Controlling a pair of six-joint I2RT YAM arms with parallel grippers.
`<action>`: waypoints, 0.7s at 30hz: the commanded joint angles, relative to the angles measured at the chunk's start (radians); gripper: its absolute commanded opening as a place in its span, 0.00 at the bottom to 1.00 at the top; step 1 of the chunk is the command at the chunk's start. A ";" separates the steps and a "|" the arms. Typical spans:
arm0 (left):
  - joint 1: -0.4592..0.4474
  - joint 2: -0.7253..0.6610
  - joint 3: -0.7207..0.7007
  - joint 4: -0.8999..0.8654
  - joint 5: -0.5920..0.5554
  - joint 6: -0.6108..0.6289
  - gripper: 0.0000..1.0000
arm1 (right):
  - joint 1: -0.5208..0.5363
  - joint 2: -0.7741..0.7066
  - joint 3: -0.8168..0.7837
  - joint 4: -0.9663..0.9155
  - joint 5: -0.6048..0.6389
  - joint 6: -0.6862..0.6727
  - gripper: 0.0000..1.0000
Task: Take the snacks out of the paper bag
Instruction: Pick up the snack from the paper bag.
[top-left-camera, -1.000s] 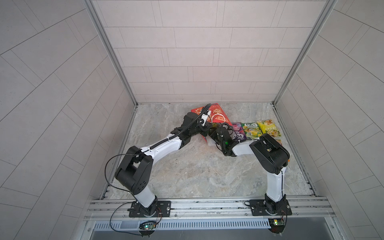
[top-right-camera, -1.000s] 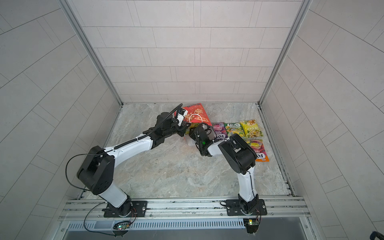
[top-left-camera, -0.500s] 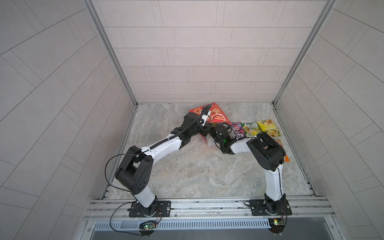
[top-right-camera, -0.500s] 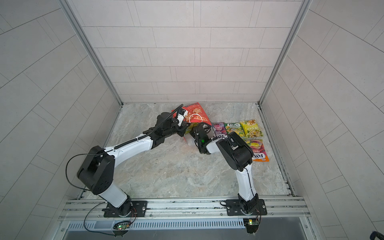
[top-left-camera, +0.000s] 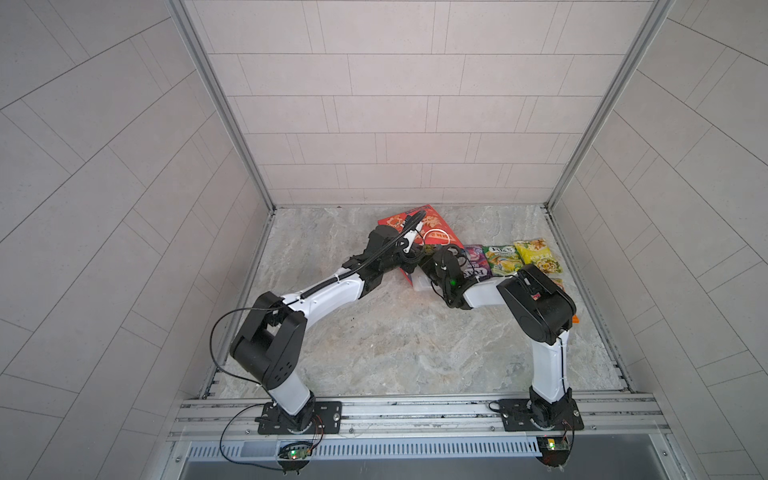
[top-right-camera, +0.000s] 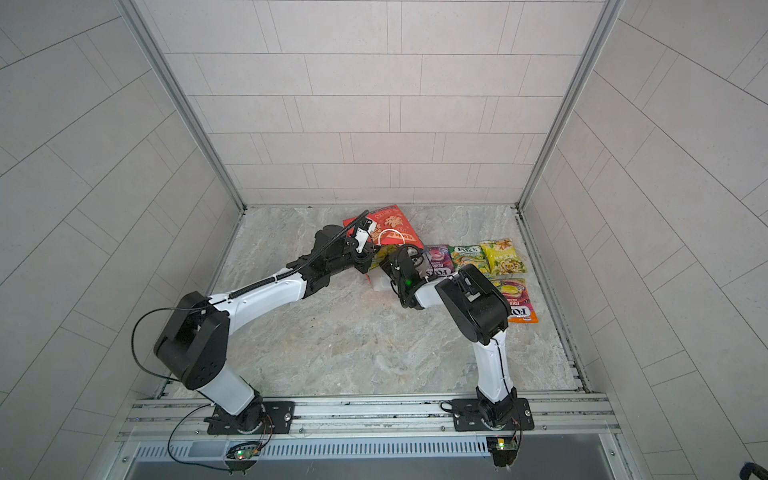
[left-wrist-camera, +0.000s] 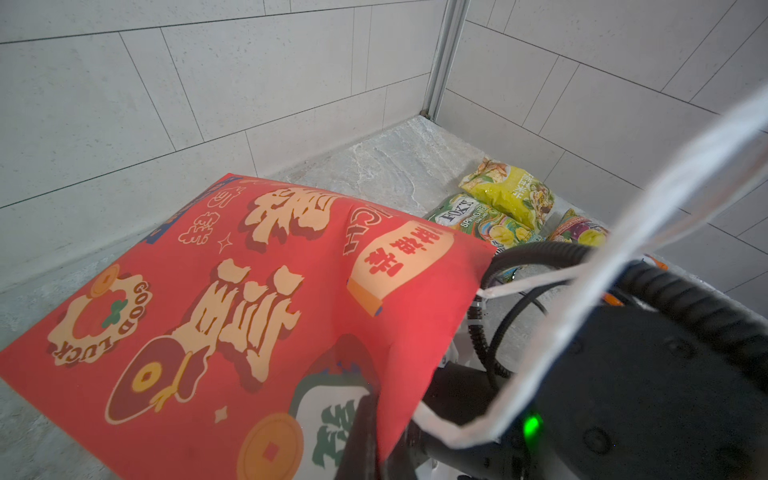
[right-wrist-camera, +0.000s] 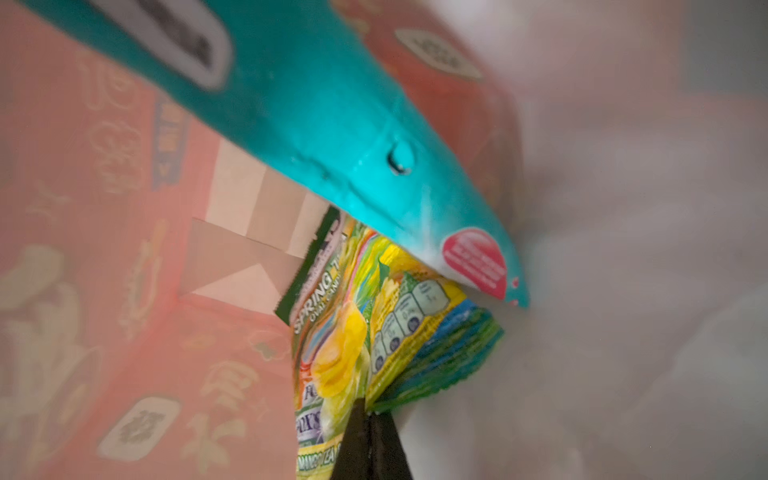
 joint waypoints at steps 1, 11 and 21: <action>-0.003 -0.014 -0.005 -0.018 -0.013 0.020 0.00 | -0.004 -0.094 -0.019 -0.019 -0.015 -0.006 0.00; -0.001 -0.011 0.002 -0.038 -0.042 0.027 0.00 | -0.001 -0.244 -0.096 -0.034 -0.034 -0.049 0.00; 0.005 -0.010 0.009 -0.059 -0.068 0.025 0.00 | 0.000 -0.402 -0.137 -0.112 -0.146 -0.104 0.00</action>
